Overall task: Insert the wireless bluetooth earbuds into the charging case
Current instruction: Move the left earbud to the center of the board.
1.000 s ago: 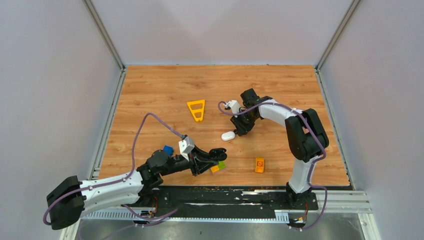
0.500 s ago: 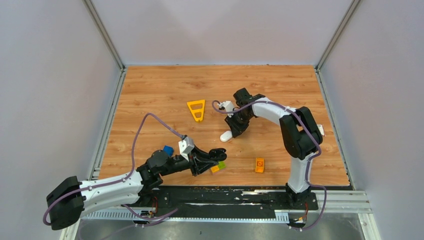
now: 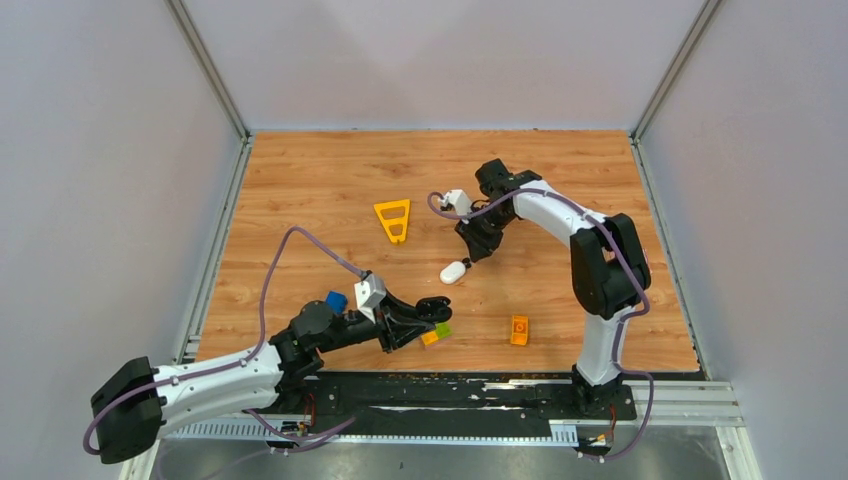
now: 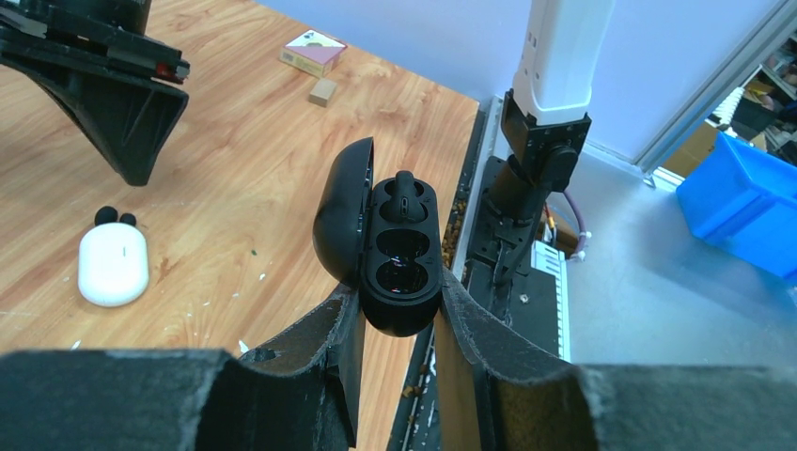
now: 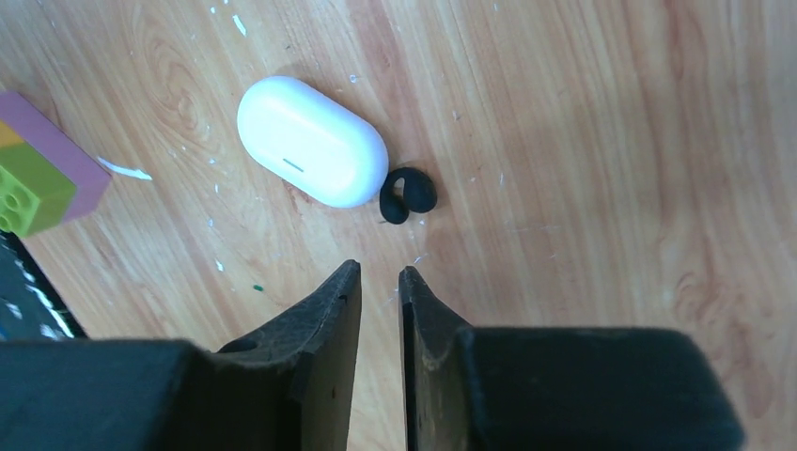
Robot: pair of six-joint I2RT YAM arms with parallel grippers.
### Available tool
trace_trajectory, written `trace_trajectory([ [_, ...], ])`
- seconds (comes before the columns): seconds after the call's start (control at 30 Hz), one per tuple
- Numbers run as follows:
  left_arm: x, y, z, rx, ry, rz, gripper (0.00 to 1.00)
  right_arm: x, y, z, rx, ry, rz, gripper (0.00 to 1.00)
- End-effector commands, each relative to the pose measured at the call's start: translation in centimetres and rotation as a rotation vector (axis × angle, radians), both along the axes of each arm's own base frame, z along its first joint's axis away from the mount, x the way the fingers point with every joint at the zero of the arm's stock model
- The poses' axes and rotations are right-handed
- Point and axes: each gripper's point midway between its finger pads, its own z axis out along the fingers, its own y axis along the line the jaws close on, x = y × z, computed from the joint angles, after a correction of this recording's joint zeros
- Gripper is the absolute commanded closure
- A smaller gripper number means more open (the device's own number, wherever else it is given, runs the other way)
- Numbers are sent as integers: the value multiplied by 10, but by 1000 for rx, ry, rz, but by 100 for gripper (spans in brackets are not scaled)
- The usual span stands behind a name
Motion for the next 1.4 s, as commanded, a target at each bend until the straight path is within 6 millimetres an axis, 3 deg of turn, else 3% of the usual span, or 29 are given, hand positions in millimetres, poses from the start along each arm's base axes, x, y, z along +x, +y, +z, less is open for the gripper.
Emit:
trace_trajectory([
  [0.0,0,1,13,-19,-24,2,100,16,15,26,98,-188,289,78],
  [0.1,0,3,11,-7,-23,8,100,24,24,29,131,-238,404,79],
  [0.3,3,9,11,-9,-31,41,100,48,42,27,144,-250,449,79],
  [0.53,3,10,11,-14,-28,46,100,55,42,-11,86,-165,425,79],
  [0.8,1,11,13,-11,-29,36,100,41,30,-21,55,-135,432,79],
  [1.13,0,11,15,-28,-18,33,100,10,0,-29,-14,-87,436,79],
  [1.37,-1,10,16,-34,-9,27,100,-7,-19,-24,-39,-64,424,79],
])
